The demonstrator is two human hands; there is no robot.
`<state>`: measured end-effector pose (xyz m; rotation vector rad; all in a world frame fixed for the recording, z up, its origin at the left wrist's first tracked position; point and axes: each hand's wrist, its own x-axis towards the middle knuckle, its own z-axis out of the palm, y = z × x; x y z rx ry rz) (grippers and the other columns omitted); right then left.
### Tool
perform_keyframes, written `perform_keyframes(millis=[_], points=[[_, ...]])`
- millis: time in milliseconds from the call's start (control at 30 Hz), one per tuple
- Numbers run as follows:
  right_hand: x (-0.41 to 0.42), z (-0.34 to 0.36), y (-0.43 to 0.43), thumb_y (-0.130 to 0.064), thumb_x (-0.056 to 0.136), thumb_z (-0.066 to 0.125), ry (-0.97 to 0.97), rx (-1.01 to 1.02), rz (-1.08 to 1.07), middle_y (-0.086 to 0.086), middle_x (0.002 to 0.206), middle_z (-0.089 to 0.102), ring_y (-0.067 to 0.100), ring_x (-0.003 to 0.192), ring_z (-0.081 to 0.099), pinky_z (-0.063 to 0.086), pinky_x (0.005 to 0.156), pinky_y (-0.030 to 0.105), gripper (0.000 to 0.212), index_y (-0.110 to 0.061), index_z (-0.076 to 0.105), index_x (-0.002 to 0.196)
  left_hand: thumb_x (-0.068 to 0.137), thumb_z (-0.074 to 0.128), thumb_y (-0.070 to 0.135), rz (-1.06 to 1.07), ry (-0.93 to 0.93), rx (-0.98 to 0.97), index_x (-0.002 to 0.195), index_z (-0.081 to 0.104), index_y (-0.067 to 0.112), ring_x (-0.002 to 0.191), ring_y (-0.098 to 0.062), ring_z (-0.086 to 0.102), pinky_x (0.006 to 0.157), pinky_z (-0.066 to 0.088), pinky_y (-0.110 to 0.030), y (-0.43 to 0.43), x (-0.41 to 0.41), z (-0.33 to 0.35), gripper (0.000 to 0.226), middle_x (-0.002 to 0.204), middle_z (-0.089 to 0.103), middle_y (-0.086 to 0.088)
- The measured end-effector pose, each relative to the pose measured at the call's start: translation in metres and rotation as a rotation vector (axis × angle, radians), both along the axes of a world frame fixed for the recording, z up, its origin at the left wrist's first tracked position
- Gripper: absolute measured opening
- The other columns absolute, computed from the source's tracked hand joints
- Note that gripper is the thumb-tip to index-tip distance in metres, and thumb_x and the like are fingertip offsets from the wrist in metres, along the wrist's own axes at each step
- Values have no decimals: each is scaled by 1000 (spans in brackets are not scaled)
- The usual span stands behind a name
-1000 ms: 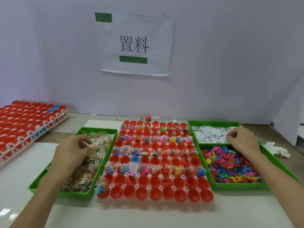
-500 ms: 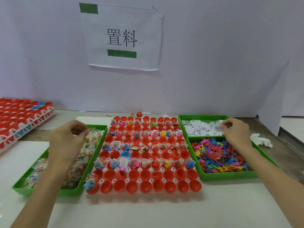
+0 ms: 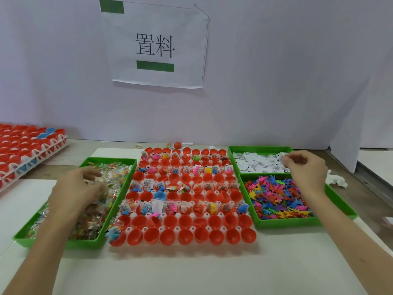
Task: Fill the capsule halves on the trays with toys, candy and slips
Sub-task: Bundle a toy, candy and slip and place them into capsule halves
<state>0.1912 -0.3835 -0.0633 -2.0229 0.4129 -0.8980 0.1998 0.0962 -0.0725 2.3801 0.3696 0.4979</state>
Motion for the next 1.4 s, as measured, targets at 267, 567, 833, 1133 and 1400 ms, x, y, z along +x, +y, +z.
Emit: perform_keyframes(millis=[267,567,833,1133,1400], points=[[-65,3,76,-2,83,76,-105,330,467,6,80,75,19,70,73,59,68,22,16,-14,75,94,80,78,4,-7,23,96,89,74,17,68,-24,61,66,45,-36,-5,3,-1,15,76,66,-1],[-92,-14,125,-11,76,78,-6,500,683,3,83,75,27,71,75,57,67,22,23,-24,80,93,81,81,15,-444,-203,-394,92,75,29,69,-8,68,62,56,-17,-116,-60,21,20,74,70,6],[-100,-6,124,-15,71,78,-39,493,801,10,85,76,17,76,73,57,68,22,18,-20,79,88,74,81,25,-717,33,-791,88,81,24,77,-15,75,69,58,-20,-178,-92,3,14,82,78,0],[-101,-8,126,-20,76,81,-22,326,826,13,80,71,33,77,70,60,71,47,14,-27,78,87,78,70,38,-782,42,-977,95,81,28,83,-24,76,72,59,-23,-179,-105,3,22,88,78,-8],[-91,-5,100,-14,86,76,-80,190,661,-5,82,74,8,74,69,54,68,19,13,-26,76,89,75,75,24,-794,-16,-847,91,79,30,78,-17,75,68,57,-18,-180,-107,4,18,84,78,-2]])
